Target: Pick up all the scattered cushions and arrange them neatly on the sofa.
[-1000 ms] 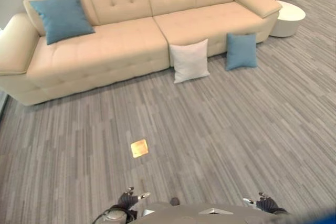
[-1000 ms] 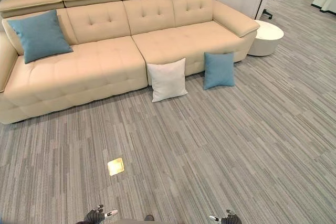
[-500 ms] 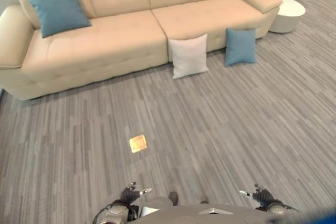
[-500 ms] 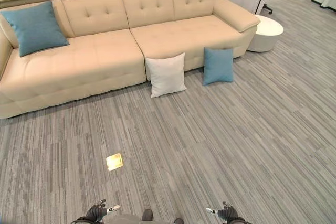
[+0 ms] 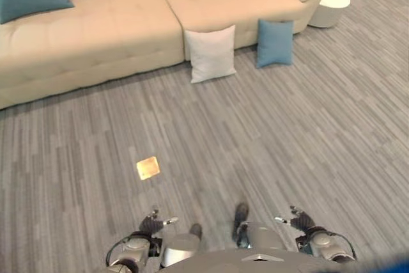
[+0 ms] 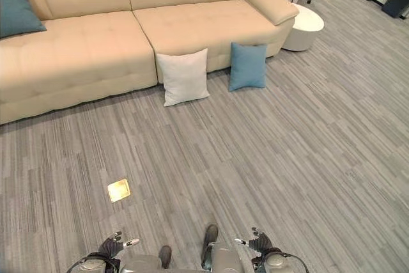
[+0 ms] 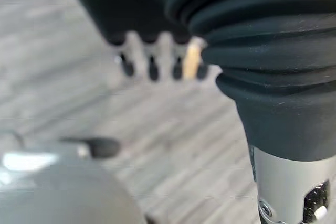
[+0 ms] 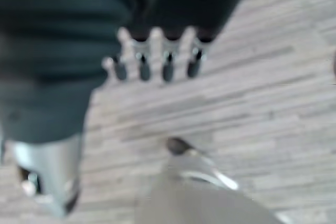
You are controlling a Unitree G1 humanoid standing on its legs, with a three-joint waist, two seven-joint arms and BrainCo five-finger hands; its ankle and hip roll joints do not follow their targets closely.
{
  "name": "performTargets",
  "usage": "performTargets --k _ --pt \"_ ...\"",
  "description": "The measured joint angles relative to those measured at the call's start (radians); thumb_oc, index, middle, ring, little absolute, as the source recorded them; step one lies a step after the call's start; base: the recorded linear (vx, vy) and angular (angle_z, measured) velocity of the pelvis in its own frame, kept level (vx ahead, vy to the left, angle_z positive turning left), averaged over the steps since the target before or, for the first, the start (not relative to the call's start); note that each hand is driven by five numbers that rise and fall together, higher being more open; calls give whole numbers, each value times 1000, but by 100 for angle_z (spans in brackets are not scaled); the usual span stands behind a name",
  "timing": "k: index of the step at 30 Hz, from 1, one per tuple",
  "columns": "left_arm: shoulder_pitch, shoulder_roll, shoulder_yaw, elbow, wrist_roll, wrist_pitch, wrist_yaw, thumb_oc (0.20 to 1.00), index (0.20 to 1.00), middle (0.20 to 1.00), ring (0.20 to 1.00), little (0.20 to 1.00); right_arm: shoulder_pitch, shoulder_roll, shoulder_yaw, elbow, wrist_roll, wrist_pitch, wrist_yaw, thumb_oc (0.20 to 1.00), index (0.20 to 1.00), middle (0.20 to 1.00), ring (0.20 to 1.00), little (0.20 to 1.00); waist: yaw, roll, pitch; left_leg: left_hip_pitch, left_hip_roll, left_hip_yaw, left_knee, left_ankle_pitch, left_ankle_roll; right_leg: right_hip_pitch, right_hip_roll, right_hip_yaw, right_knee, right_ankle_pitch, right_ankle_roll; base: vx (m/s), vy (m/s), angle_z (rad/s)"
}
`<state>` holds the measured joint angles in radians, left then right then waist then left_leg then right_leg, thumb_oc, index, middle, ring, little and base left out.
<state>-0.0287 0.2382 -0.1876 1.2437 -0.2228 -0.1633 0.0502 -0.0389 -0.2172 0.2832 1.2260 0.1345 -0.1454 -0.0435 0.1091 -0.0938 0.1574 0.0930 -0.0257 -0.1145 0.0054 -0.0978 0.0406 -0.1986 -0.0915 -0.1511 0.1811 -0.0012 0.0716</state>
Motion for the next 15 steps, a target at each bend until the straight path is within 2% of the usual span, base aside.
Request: performTargets --k 1,2,3,4,5,6,7,9,11,12,13,14,15 --pt "8 -3 -6 -1 0 0 0 1000 1000 1000 1000 1000 10 8 0 9 0 -1 1 1000 1000 1000 1000 1000 -4 3 -25 1 22 -31 16 -16 -14 24 24 -10 -20 -4 -36 151 -92 99" --pt "12 -4 -16 -1 1 0 -1 1000 1000 1000 1000 1000 12 8 0 11 0 -1 0 1000 1000 1000 1000 1000 -4 13 -35 -2 41 -48 51 -21 -33 57 42 -41 -53 -9 -50 148 -226 79" --pt "20 -8 -17 0 0 0 0 1000 1000 1000 1000 1000 6 2 -3 8 0 -1 -1 1000 1000 1000 1000 1000 -1 16 -34 -32 45 -56 116 -17 -46 95 49 -65 -90 13 -82 144 -223 76" --pt "10 -12 -2 0 -1 1 0 1000 1000 1000 1000 1000 2 -7 -11 2 6 -4 -5 1000 1000 1000 1000 1000 -5 17 -33 -99 35 -53 239 -17 -66 113 48 -85 -120 15 -93 209 -283 80" --pt "-16 -11 -3 0 -2 0 1 1000 1000 1000 1000 1000 3 -11 -25 -12 21 -11 -10 1000 1000 1000 1000 1000 0 1 -25 -217 13 -18 450 -12 -86 131 41 -104 -157 13 -119 189 -124 58" --pt "-25 -6 -4 0 -4 0 2 1000 1000 1000 1000 1000 -6 -13 -22 -14 22 -13 -10 1000 1000 1000 1000 1000 24 -3 -20 -290 12 10 569 8 -91 157 48 -107 -186 9 -141 273 -143 37" --pt "-23 -2 -4 0 -5 0 0 1000 1000 1000 1000 1000 -21 -10 -16 -13 33 -15 -12 1000 1000 1000 1000 1000 35 -8 -15 -310 8 24 580 0 -96 189 55 -108 -228 -7 -154 156 -37 23" --pt "-29 3 -8 -8 -5 -1 0 1000 1000 1000 1000 1000 -29 -17 -11 0 41 -13 -12 1000 1000 1000 1000 1000 42 -22 4 -318 -3 68 419 2 -93 242 58 -113 -276 -2 -149 317 -22 17" --pt "-19 -1 -5 -3 -3 2 -1 1000 1000 1000 1000 1000 -49 -28 -5 -10 42 -14 -13 1000 1000 1000 1000 1000 33 -2 15 -331 -16 122 247 33 -85 278 72 -125 -279 -46 -125 380 8 15" --pt "-10 -5 0 -3 -3 1 0 1000 1000 1000 1000 1000 -48 -28 -1 -7 42 -13 -13 1000 1000 1000 1000 1000 32 -7 9 -316 -35 135 77 71 -85 287 72 -125 -279 -64 -110 362 30 14" --pt "-7 -9 0 -3 -3 1 0 1000 1000 1000 1000 1000 -55 -30 -2 -5 44 -14 -14 1000 1000 1000 1000 1000 36 2 8 -327 -46 136 -24 132 -92 300 83 -118 -279 -77 -108 361 55 -19" --pt "-1 -15 5 -1 -4 1 0 1000 1000 1000 1000 1000 -75 -28 -1 12 48 -13 -14 1000 1000 1000 1000 1000 46 19 10 -353 -43 134 -73 187 -93 321 105 -108 -279 -101 -103 363 87 -34" --pt "4 -18 12 1 -4 2 0 1000 1000 1000 1000 1000 -79 -25 0 14 49 -13 -13 1000 1000 1000 1000 1000 49 31 5 -373 -44 133 -76 218 -90 350 116 -105 -278 -122 -108 366 110 -45"
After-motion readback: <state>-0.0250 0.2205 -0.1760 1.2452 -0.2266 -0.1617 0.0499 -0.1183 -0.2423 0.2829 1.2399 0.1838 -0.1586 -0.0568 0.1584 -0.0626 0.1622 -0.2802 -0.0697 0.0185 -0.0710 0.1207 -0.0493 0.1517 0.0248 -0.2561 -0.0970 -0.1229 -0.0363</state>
